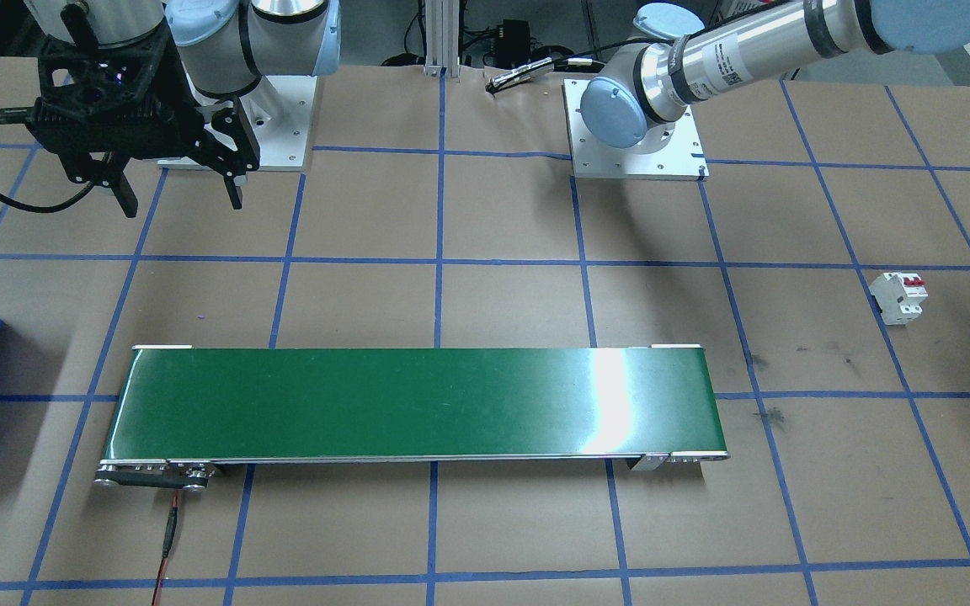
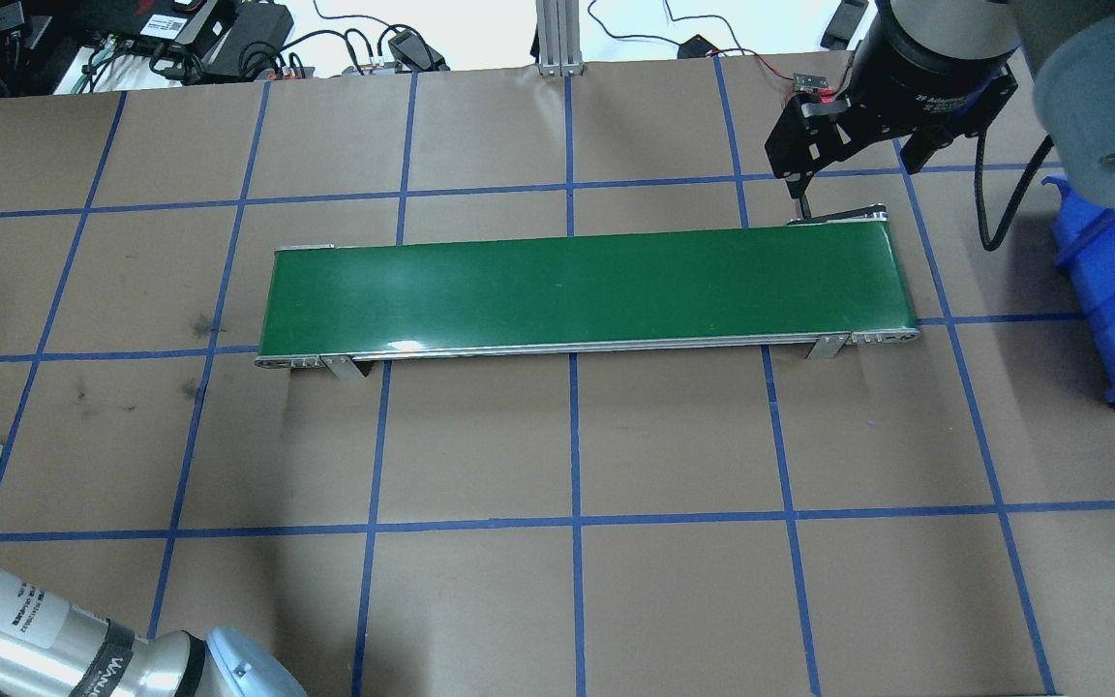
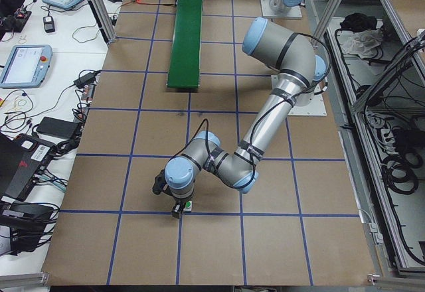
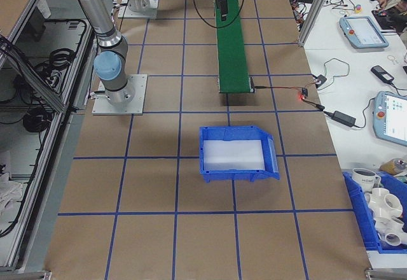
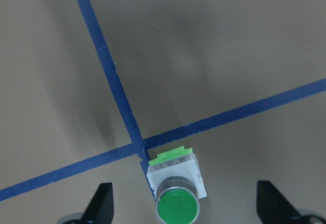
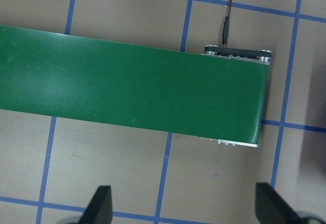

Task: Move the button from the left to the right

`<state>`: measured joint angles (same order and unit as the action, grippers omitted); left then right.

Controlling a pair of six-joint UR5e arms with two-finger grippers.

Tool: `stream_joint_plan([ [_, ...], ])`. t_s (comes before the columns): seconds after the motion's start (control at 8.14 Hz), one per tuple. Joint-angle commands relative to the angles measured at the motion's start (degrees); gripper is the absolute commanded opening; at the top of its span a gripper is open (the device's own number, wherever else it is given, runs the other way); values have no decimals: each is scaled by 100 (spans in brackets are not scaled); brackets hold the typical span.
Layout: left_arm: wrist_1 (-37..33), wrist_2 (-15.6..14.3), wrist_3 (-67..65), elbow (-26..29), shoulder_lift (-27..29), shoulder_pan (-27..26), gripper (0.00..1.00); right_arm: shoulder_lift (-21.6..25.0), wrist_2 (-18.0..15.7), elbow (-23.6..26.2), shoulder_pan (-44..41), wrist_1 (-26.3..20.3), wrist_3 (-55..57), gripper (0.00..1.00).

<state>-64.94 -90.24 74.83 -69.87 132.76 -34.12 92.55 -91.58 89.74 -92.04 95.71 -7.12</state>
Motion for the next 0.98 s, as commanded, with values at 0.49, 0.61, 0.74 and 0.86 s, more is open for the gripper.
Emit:
stream_joint_plan([
  [0.49, 86, -2, -12, 35, 408, 55, 59, 0, -1, 0, -7, 0, 0, 100],
  [0.61, 95, -46, -21, 61, 409, 64, 37, 0, -1, 0, 2, 0, 0, 100],
  [0.74, 87, -20, -21, 123, 426, 55, 29, 0, 8, 0, 2, 0, 0, 100],
  [0.86, 86, -11, -21, 141, 400, 55, 20, 0, -1, 0, 2, 0, 0, 100],
])
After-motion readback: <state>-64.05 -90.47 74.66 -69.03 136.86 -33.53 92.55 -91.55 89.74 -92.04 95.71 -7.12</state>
